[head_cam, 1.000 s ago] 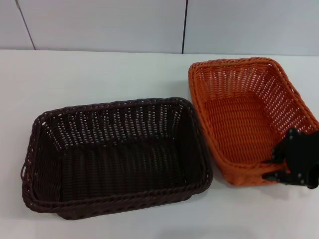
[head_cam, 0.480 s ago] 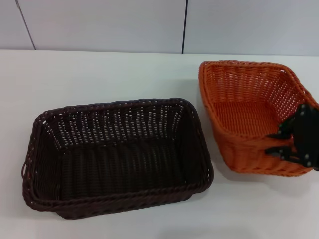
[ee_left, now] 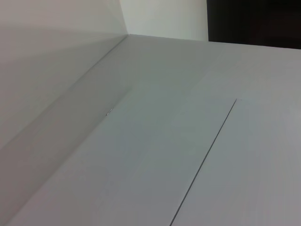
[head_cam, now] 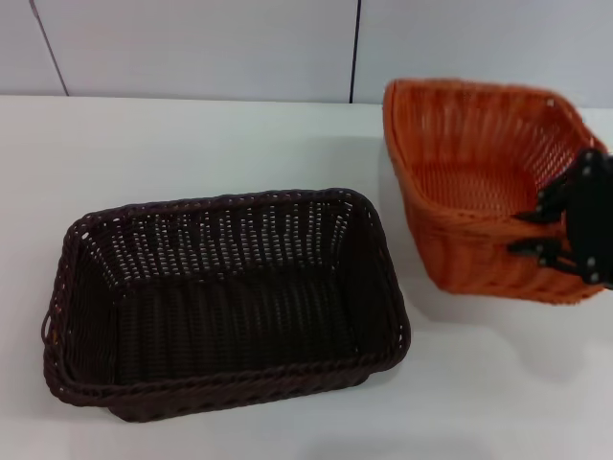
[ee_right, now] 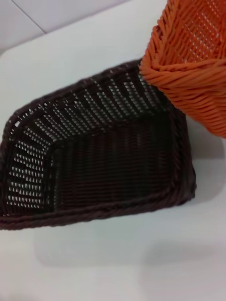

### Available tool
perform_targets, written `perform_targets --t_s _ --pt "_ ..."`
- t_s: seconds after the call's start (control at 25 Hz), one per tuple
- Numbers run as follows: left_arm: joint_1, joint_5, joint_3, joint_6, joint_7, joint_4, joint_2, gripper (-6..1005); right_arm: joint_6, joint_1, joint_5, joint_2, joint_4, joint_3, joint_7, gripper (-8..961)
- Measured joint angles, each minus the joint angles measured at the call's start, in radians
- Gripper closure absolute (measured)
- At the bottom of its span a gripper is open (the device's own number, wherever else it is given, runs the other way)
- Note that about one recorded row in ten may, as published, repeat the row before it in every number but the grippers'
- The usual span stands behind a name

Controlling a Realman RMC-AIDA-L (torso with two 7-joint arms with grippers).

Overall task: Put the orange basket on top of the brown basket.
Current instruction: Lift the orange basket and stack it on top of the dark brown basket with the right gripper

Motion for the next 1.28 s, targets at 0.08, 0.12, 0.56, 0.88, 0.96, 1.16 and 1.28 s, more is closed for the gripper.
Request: perform_targets --t_s 0.08,0.12,0.56,0.88,0.96,1.16,1.28 --pt "-0.001 0.000 0.000 0.000 -0.001 0.000 0.000 347 0.000 0.000 0.000 0.000 0.016 0.000 0.001 791" --pt "-0.001 0.000 0.000 0.000 -0.001 0.000 0.000 347 0.000 0.001 0.000 0.000 0.026 -0.001 0.001 791" --pt "-0.007 0.006 0.000 0.004 -0.011 0.001 0.002 346 0.006 0.120 0.003 -0.007 0.094 -0.076 0.009 791" --pt "-0.025 0.009 0.002 0.002 -0.021 0.039 -0.001 346 0.008 0.279 0.005 -0.019 0.093 -0.153 -0.066 791" --pt "-0.026 0.009 0.002 0.001 -0.023 0.045 -0.001 346 0.008 0.306 0.015 -0.019 0.091 -0.160 -0.114 791" --pt "-0.030 0.010 0.002 -0.001 -0.025 0.089 -0.003 346 0.009 0.335 0.070 -0.020 0.085 -0.187 -0.226 791" --pt "-0.032 0.006 0.002 -0.003 -0.024 0.105 -0.004 346 0.009 0.326 0.174 -0.021 0.059 -0.186 -0.414 791"
